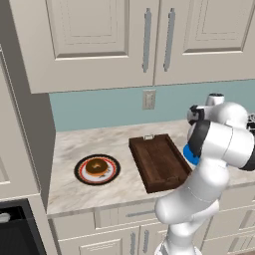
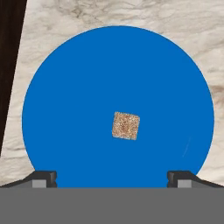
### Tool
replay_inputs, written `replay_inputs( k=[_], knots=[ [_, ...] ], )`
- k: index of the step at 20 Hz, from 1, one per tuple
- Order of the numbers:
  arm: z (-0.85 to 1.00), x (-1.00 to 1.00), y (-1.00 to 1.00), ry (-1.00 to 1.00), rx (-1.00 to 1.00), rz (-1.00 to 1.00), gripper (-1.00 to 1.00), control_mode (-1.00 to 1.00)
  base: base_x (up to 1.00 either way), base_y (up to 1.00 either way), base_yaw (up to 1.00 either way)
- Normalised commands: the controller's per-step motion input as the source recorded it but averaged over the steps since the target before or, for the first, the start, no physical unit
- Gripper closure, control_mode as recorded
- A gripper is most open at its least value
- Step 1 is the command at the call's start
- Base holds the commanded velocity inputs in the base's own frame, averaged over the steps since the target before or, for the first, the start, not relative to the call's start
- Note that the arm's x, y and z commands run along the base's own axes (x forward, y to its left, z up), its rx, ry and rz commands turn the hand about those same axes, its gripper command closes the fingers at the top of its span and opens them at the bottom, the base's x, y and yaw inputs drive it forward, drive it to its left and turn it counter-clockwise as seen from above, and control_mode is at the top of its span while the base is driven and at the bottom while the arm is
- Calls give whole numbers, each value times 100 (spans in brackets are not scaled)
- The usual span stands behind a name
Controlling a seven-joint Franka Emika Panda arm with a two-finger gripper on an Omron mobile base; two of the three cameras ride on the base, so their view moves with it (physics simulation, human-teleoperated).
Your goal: Move the dessert items from the plates to the tray.
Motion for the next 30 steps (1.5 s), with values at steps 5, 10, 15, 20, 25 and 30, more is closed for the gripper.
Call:
replay_inputs(
  k=[5, 10, 15, 20, 25, 30],
  knots=[
    [-7, 21, 0, 11, 0, 0, -100, -100, 0, 0, 0],
    [-14, 16, 0, 9, 0, 0, -100, -100, 0, 0, 0],
    [-26, 9, 0, 1, 2, 0, -100, -100, 0, 0, 0],
    [-32, 4, -2, 0, 5, 0, -100, -100, 0, 0, 0],
    [-23, 1, -2, 0, 4, 0, -100, -100, 0, 0, 0],
    [-8, 0, -1, 0, 0, 0, -100, -100, 0, 0, 0]
  ],
)
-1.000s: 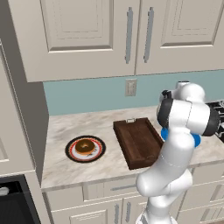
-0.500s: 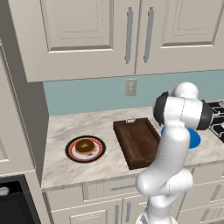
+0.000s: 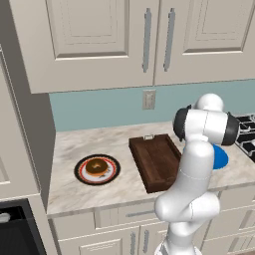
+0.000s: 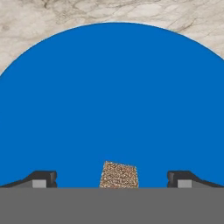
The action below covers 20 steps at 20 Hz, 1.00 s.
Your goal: Move the dessert items from the plates to the tray.
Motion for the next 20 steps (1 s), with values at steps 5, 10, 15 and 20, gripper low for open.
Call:
replay_inputs(
  k=[5, 10, 15, 20],
  knots=[
    [0, 0, 0, 0, 0, 0, -100, -100, 0, 0, 0],
    [-1, 0, 0, 0, 0, 0, -100, -100, 0, 0, 0],
    [-1, -1, -5, 0, 0, 0, -100, -100, 0, 0, 0],
    [-4, 0, -4, 2, 0, 0, -100, -100, 0, 0, 0]
  ],
)
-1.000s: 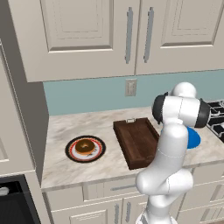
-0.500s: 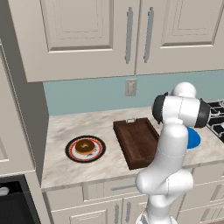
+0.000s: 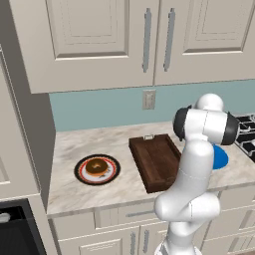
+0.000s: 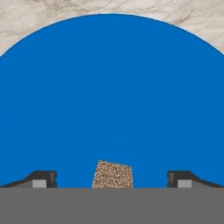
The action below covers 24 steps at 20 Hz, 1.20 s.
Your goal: Move the dessert items from the plates to the tray.
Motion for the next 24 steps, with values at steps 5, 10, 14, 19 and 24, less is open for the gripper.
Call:
replay_inputs(
  k=[5, 10, 14, 19, 24],
  knots=[
    [-9, 0, 0, 3, 0, 0, -100, -100, 0, 0, 0],
    [-4, 0, 0, 4, 0, 0, -100, -100, 0, 0, 0],
    [-8, 0, 0, 6, 0, 0, -100, -100, 0, 0, 0],
    [-5, 0, -3, 7, 0, 0, -100, -100, 0, 0, 0],
    [-2, -1, -4, 7, 0, 0, -100, -100, 0, 0, 0]
  ],
)
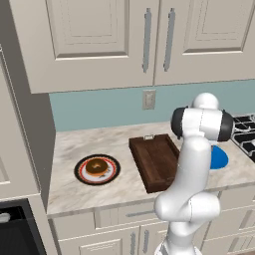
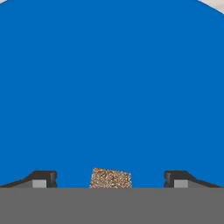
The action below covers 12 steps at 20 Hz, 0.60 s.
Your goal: Move the dessert items from the plates to the tray.
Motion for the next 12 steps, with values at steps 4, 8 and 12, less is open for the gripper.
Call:
replay_inputs(
  k=[4, 8, 12],
  knots=[
    [-8, -3, -1, 8, 0, 0, -100, -100, 0, 0, 0],
    [-12, -1, 0, 9, 0, 0, 100, -100, 0, 0, 0],
    [-11, 0, 0, 9, 0, 0, 100, -100, 0, 0, 0]
  ],
)
